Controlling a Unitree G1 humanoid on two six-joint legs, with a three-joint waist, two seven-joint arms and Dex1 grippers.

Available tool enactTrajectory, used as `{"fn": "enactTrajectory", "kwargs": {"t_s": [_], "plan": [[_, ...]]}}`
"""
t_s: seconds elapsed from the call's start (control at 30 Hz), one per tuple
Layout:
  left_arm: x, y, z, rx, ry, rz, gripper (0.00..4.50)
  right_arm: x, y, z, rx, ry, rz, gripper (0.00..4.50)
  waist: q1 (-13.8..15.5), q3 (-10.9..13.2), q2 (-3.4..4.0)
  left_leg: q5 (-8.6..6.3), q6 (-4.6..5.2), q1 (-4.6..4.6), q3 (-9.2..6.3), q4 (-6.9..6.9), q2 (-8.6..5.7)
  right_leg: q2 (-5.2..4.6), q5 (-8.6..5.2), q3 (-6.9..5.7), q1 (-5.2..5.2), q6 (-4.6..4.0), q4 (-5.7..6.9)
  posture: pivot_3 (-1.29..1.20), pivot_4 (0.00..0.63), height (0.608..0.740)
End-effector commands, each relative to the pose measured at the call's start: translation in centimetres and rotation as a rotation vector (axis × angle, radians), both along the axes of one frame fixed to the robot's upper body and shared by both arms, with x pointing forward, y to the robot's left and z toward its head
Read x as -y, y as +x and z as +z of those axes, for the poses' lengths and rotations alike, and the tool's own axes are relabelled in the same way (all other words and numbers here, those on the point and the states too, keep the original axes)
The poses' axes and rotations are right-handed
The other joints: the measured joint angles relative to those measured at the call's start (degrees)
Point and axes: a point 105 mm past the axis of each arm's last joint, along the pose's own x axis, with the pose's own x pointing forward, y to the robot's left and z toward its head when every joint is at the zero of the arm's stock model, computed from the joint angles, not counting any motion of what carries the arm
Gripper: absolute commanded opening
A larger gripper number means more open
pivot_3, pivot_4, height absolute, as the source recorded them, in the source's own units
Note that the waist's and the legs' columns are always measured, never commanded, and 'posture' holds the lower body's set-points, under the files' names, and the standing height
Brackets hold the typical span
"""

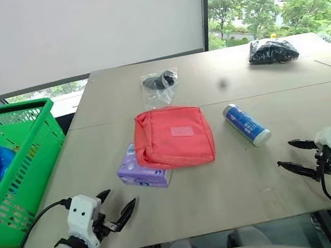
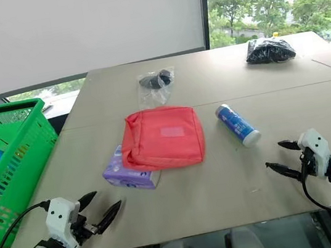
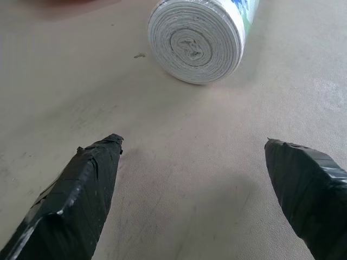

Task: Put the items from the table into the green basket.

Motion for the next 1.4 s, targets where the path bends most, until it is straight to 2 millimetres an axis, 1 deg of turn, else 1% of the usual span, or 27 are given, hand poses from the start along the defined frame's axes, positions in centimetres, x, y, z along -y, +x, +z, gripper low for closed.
{"fn": "enactTrajectory", "kwargs": {"t_s": [0.03, 0.23, 0.4, 0.57, 0.63, 0.7, 0.77, 0.8, 0.9, 0.93, 0.97, 1.03, 1.07, 1.13, 1.17, 1.2, 1.3, 1.4], "plan": [[0.1, 0.2, 0.8, 0.034, 0.008, -0.018, 4.46, 0.0, 0.6, 1.8, 0.064, -0.002, 0.011, 4.50, 0.02, 0.00, 0.00, 0.00, 0.00, 0.00, 0.00, 0.00, 0.00, 0.00, 0.00, 0.00, 0.00, 0.00, 0.00, -0.01, 0.000, 0.740], [0.1, -0.1, 0.7, 0.031, 0.002, -0.024, 4.46, -0.6, 1.0, 1.9, 0.074, 0.005, 0.030, 4.50, 0.06, 0.00, -0.01, -0.02, 0.03, 0.04, 0.10, 0.00, 0.02, 0.02, -0.01, 0.08, 0.00, 0.02, 0.00, 0.00, 0.000, 0.740], [0.2, -0.1, 0.7, 0.033, 0.002, -0.029, 4.46, -1.7, 1.2, 1.9, 0.079, 0.025, 0.052, 4.50, 0.07, 0.01, -0.02, -0.03, 0.06, 0.09, 0.20, -0.01, 0.06, 0.06, -0.01, 0.18, 0.00, 0.03, 0.01, 0.00, 0.000, 0.740], [0.3, -0.1, 0.7, 0.033, 0.002, -0.031, 4.46, -1.7, 1.1, 2.0, 0.082, 0.017, 0.053, 4.50, 0.12, 0.01, -0.02, -0.06, 0.11, 0.11, 0.30, -0.01, 0.08, 0.06, -0.01, 0.28, 0.00, 0.05, 0.00, 0.01, 0.000, 0.740], [0.3, -0.1, 0.7, 0.032, 0.003, -0.032, 4.46, -1.6, 1.1, 2.4, 0.106, 0.009, 0.053, 4.50, 0.12, 0.01, -0.03, -0.08, 0.13, 0.13, 0.34, -0.01, 0.08, 0.07, -0.03, 0.32, 0.00, 0.07, 0.00, 0.01, 0.000, 0.740], [0.2, -0.1, 0.8, 0.034, 0.003, -0.031, 4.46, -2.4, 1.6, 3.8, 0.160, 0.042, 0.064, 4.50, 0.11, 0.02, -0.02, -0.08, 0.14, 0.15, 0.37, -0.01, 0.08, 0.07, -0.03, 0.34, 0.00, 0.08, 0.01, 0.00, 0.000, 0.740], [0.2, -0.1, 0.9, 0.039, 0.003, -0.033, 4.46, -3.9, 1.8, 5.6, 0.202, 0.083, 0.106, 4.50, -0.01, 0.03, -0.01, -0.08, 0.14, 0.17, 0.40, -0.02, 0.08, 0.08, -0.05, 0.37, 0.00, 0.12, 0.02, 0.00, 0.000, 0.740], [0.2, 0.0, 1.1, 0.047, 0.004, -0.042, 4.46, -5.4, 1.6, 6.4, 0.217, 0.087, 0.174, 4.50, -0.16, 0.03, 0.00, -0.08, 0.14, 0.18, 0.41, -0.02, 0.09, 0.09, -0.09, 0.40, 0.00, 0.18, 0.02, -0.01, 0.000, 0.740], [0.4, -0.2, 1.9, 0.063, -0.017, -0.083, 4.46, -9.3, 1.1, 8.0, 0.261, 0.078, 0.334, 4.50, -0.75, 0.06, -0.04, -0.08, 0.14, 0.22, 0.45, -0.03, 0.14, 0.15, -0.14, 0.44, 0.00, 0.27, 0.04, -0.01, 0.000, 0.740], [0.6, -0.2, 2.1, 0.065, -0.027, -0.096, 4.46, -9.9, 1.1, 8.3, 0.272, 0.076, 0.356, 4.50, -0.85, 0.05, -0.06, -0.09, 0.14, 0.24, 0.46, -0.03, 0.17, 0.17, -0.15, 0.44, 0.00, 0.28, 0.05, -0.01, 0.000, 0.740], [0.9, -0.4, 2.8, 0.066, -0.072, -0.126, 4.46, -11.3, 1.4, 8.5, 0.304, 0.063, 0.385, 4.50, -1.04, 0.07, -0.18, -0.09, 0.14, 0.24, 0.45, -0.03, 0.19, 0.18, -0.15, 0.43, 0.00, 0.28, 0.04, 0.00, 0.000, 0.740], [1.8, -0.9, 4.1, 0.075, -0.140, -0.196, 4.46, -13.7, 1.6, 8.0, 0.337, 0.012, 0.463, 4.50, -1.21, 0.10, -0.39, -0.09, 0.13, 0.38, 0.45, -0.03, 0.23, 0.18, -0.15, 0.41, 0.00, 0.29, 0.03, 0.02, 0.000, 0.740], [2.2, -1.0, 4.9, 0.085, -0.157, -0.225, 4.46, -14.9, 1.6, 7.2, 0.346, -0.029, 0.527, 4.50, -1.28, 0.15, -0.49, -0.09, 0.13, 0.50, 0.48, -0.03, 0.23, 0.18, -0.15, 0.43, 0.00, 0.28, 0.04, 0.02, 0.000, 0.740], [3.0, -1.4, 6.2, 0.097, -0.178, -0.275, 4.46, -16.4, 1.6, 5.3, 0.344, -0.104, 0.623, 4.50, -1.21, 0.19, -0.57, -0.09, 0.13, 0.53, 0.50, -0.03, 0.25, 0.15, -0.14, 0.43, -0.01, 0.27, 0.02, 0.03, 0.000, 0.740], [3.4, -1.7, 6.9, 0.101, -0.187, -0.302, 4.46, -17.0, 2.0, 4.3, 0.352, -0.152, 0.652, 4.50, -1.12, 0.21, -0.56, -0.11, 0.15, 0.55, 0.51, -0.03, 0.25, 0.12, -0.12, 0.42, -0.01, 0.23, 0.01, 0.05, 0.000, 0.740], [3.9, -2.0, 7.5, 0.103, -0.186, -0.330, 4.46, -17.7, 2.5, 3.8, 0.371, -0.164, 0.671, 4.50, -0.99, 0.25, -0.58, -0.12, 0.17, 0.54, 0.52, -0.03, 0.23, 0.08, -0.04, 0.42, -0.01, 0.09, 0.00, 0.08, 0.000, 0.740], [4.2, -2.8, 9.0, 0.116, -0.174, -0.359, 4.46, -20.2, 3.3, 3.1, 0.421, -0.149, 0.704, 4.50, -0.22, 0.40, -0.60, -0.12, 0.18, 0.53, 0.51, -0.03, 0.19, 0.03, -0.02, 0.40, -0.02, 0.06, -0.01, 0.11, 0.000, 0.740], [4.1, -3.5, 9.7, 0.132, -0.131, -0.337, 4.46, -21.9, 4.3, 2.8, 0.481, -0.145, 0.692, 4.50, 0.31, 0.50, -0.66, -0.12, 0.17, 0.54, 0.45, -0.05, 0.20, 0.06, -0.03, 0.37, -0.03, 0.03, 0.03, 0.16, 0.000, 0.740]]}}
